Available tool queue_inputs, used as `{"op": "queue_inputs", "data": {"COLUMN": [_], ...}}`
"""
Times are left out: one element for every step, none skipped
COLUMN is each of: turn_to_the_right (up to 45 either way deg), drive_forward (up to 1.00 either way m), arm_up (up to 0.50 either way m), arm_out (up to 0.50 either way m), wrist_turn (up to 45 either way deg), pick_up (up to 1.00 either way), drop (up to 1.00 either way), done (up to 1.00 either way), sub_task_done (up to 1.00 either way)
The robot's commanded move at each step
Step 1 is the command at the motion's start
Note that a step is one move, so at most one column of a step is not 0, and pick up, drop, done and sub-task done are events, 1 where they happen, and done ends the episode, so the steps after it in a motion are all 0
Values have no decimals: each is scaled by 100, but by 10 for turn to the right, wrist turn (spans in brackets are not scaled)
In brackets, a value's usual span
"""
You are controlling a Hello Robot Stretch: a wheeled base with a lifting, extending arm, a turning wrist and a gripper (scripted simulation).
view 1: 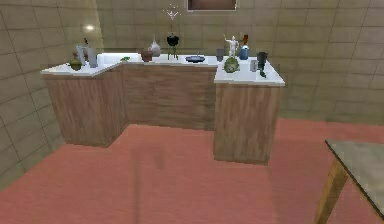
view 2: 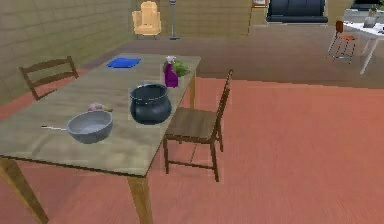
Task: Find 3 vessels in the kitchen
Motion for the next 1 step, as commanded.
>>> {"op": "queue_inputs", "data": {"turn_to_the_right": [120], "drive_forward": [0], "arm_up": [0], "arm_out": [0], "wrist_turn": [0], "pick_up": [0], "drop": [0], "done": [0], "sub_task_done": [0]}}
